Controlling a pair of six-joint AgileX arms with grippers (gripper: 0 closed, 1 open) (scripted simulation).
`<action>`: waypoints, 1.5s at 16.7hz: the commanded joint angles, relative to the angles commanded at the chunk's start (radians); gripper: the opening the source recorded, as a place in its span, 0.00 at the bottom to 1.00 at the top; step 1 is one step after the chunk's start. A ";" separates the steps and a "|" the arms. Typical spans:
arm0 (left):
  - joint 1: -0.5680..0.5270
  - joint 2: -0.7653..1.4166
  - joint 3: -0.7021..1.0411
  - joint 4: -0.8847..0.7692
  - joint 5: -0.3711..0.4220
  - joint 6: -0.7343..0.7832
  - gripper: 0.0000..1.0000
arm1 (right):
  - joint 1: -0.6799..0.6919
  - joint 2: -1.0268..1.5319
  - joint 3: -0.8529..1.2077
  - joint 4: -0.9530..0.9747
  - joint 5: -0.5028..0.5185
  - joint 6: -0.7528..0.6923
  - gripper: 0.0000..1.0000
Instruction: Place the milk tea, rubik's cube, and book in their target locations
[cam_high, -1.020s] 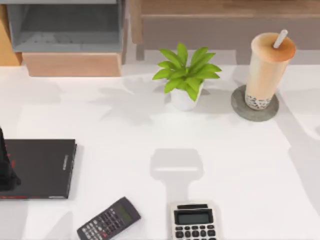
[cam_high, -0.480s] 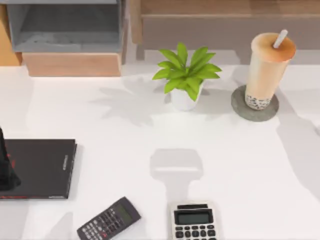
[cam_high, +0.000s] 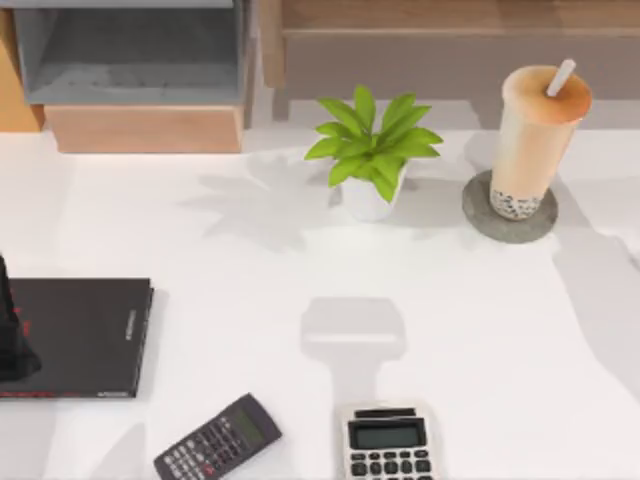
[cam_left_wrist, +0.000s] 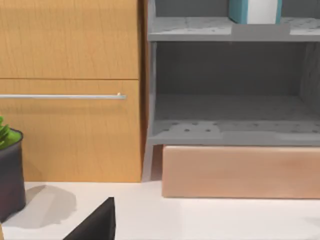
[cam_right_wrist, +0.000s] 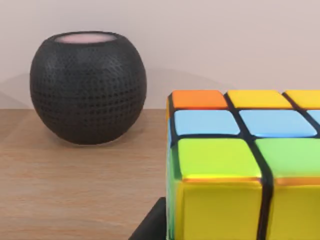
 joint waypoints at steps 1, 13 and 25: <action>0.000 0.000 0.000 0.000 0.000 0.000 1.00 | 0.000 0.000 0.000 0.000 0.000 0.000 0.30; 0.000 0.000 0.000 0.000 0.000 0.000 1.00 | 0.000 0.000 0.000 0.000 0.000 0.000 1.00; 0.000 0.000 0.000 0.000 0.000 0.000 1.00 | 0.018 -0.094 -0.127 0.032 0.014 0.001 1.00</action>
